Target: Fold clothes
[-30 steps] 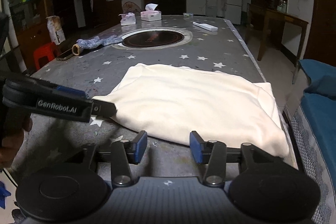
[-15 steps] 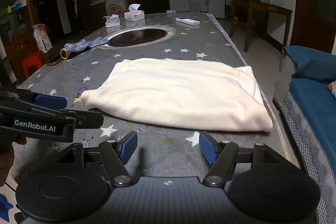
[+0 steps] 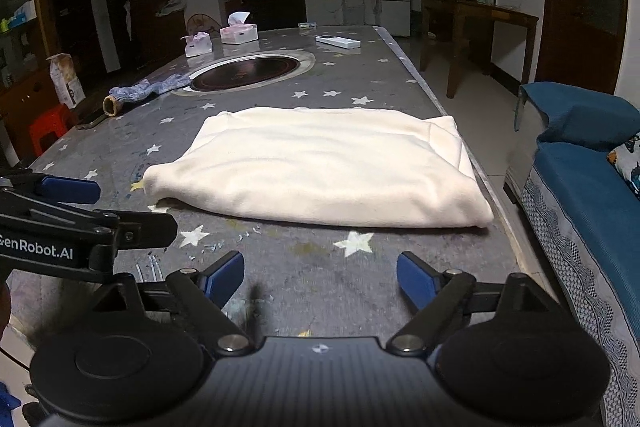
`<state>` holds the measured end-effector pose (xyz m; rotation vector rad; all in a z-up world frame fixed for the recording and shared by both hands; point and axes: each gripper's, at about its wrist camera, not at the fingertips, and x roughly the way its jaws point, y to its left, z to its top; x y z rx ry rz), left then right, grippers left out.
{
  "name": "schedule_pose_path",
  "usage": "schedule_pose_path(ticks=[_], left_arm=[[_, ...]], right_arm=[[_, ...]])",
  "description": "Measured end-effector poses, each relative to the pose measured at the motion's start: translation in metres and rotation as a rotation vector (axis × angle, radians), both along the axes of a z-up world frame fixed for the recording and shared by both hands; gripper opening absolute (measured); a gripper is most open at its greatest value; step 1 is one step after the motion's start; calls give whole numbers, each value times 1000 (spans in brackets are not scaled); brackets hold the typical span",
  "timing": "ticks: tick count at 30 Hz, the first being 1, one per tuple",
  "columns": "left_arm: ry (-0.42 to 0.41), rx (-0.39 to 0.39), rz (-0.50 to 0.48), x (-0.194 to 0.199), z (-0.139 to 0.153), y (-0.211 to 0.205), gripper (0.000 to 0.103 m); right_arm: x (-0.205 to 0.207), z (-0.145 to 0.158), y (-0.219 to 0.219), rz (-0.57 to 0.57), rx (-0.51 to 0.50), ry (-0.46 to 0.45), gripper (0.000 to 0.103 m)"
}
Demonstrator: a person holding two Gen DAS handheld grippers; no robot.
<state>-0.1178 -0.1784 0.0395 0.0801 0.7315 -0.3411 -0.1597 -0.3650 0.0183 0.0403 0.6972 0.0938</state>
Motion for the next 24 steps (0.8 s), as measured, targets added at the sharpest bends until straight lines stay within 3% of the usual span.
schedule_pose_path(ticks=[24], left_arm=[[-25,1,16,-18,5,-1,103]], right_arm=[[-19,5,-3,-11,-8,-33,91]])
